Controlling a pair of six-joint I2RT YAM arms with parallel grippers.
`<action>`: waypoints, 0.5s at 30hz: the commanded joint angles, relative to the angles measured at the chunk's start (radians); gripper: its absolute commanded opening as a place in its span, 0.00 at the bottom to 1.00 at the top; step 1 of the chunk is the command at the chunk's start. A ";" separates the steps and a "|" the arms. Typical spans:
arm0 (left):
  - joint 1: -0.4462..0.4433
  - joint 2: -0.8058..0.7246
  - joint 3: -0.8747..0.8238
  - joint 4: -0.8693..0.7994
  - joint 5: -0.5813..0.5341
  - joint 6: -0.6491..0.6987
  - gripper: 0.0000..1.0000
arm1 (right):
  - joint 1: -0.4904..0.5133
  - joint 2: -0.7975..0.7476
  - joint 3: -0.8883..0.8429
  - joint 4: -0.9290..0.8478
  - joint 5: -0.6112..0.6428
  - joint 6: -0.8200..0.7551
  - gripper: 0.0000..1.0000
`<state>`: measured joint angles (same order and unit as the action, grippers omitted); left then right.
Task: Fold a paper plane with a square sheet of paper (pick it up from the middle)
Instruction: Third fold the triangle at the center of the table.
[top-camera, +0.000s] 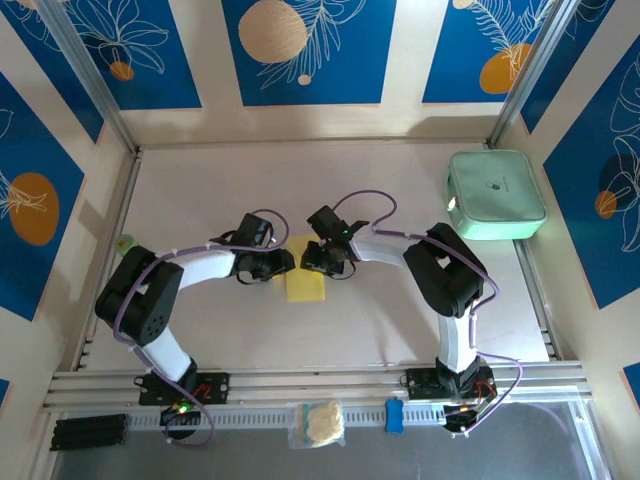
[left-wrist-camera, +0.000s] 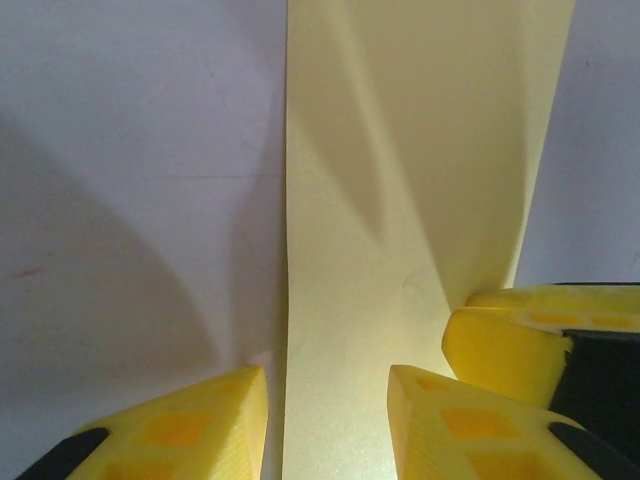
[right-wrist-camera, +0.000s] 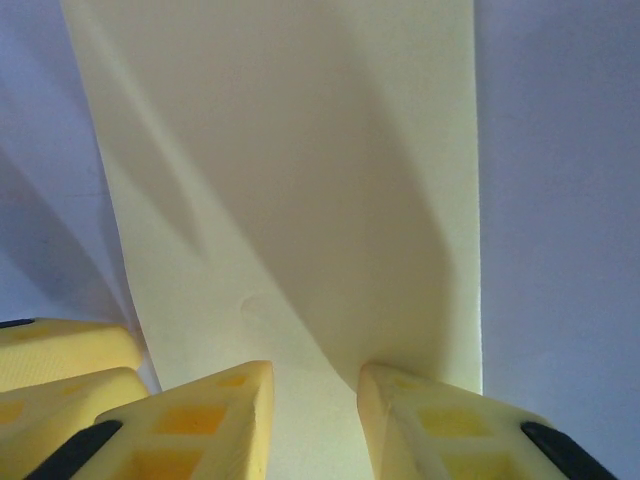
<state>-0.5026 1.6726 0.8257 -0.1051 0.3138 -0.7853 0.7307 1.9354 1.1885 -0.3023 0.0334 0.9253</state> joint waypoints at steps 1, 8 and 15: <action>-0.006 0.018 0.019 -0.021 0.024 0.012 0.38 | -0.004 0.059 -0.039 -0.075 0.016 0.006 0.32; -0.007 0.030 0.018 0.026 0.103 -0.002 0.34 | -0.004 0.059 -0.039 -0.078 0.018 0.007 0.31; -0.007 0.011 0.018 0.018 0.138 0.008 0.31 | -0.007 0.059 -0.041 -0.085 0.027 0.020 0.31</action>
<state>-0.5026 1.6928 0.8272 -0.0898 0.4084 -0.7860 0.7288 1.9354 1.1885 -0.3038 0.0334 0.9283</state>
